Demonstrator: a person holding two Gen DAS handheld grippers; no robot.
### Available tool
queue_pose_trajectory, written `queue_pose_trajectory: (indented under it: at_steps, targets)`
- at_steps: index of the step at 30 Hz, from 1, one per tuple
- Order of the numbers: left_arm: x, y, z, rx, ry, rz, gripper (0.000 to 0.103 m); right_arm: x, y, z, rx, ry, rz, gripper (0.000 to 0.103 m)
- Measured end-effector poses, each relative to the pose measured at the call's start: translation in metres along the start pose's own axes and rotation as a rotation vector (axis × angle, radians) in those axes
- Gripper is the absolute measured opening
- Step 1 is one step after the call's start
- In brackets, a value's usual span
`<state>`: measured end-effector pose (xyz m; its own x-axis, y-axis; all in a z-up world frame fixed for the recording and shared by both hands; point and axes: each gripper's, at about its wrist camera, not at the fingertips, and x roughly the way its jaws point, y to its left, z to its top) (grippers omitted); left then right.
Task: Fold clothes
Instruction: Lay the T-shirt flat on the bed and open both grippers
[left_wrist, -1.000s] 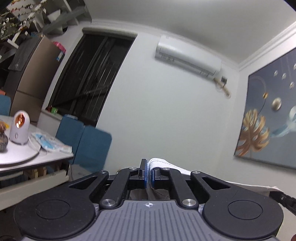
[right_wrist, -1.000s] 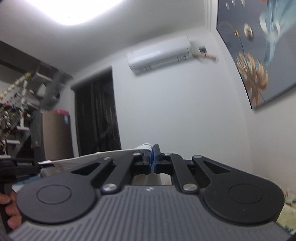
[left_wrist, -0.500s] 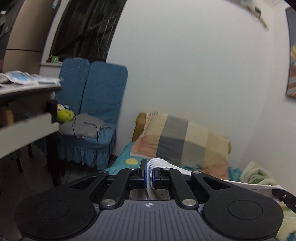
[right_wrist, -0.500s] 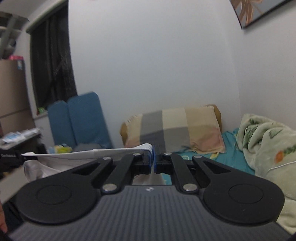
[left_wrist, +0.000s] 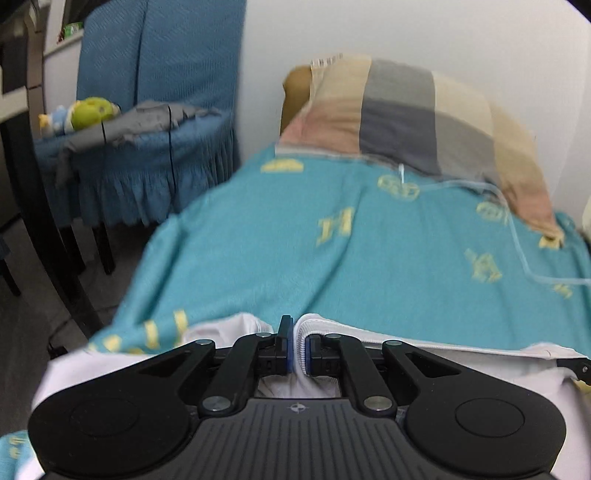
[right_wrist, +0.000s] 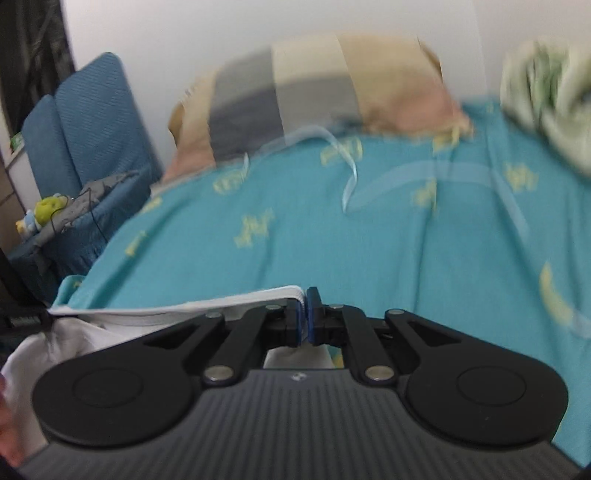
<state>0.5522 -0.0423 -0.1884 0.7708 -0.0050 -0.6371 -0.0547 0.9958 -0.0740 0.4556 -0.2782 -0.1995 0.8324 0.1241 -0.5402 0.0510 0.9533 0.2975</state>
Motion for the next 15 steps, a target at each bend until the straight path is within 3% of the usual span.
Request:
queue_pose_trajectory:
  at_steps: [3, 5, 6, 7, 9, 10, 11, 15]
  targets:
    - [0.008, 0.004, -0.003, 0.0, 0.008, -0.012, 0.012, 0.006, -0.012, -0.003, 0.072, 0.022, 0.05, 0.014]
    - [0.01, 0.008, -0.003, -0.007, 0.018, -0.025, 0.021, 0.005, -0.018, -0.001, 0.107, 0.033, 0.079, 0.032]
    - [0.003, 0.011, 0.0, -0.02, 0.023, -0.043, 0.027, 0.003, -0.02, 0.0, 0.122, 0.037, 0.09, 0.048]
    - [-0.004, 0.014, 0.003, -0.033, 0.027, -0.06, 0.04, 0.0, -0.02, 0.002, 0.12, 0.037, 0.087, 0.07]
    - [-0.026, 0.015, 0.009, -0.035, 0.036, -0.109, 0.062, -0.01, -0.019, 0.006, 0.117, 0.035, 0.075, 0.085]
    - [-0.04, 0.014, 0.011, -0.027, 0.037, -0.133, 0.079, -0.016, -0.018, 0.009, 0.116, 0.033, 0.066, 0.084]
    - [-0.054, 0.015, 0.012, 0.004, 0.014, -0.134, 0.089, -0.023, -0.016, 0.013, 0.117, 0.037, 0.07, 0.084]
    - [-0.11, 0.019, 0.011, 0.111, -0.067, -0.132, 0.101, -0.066, -0.012, 0.022, 0.105, 0.02, 0.081, 0.084]
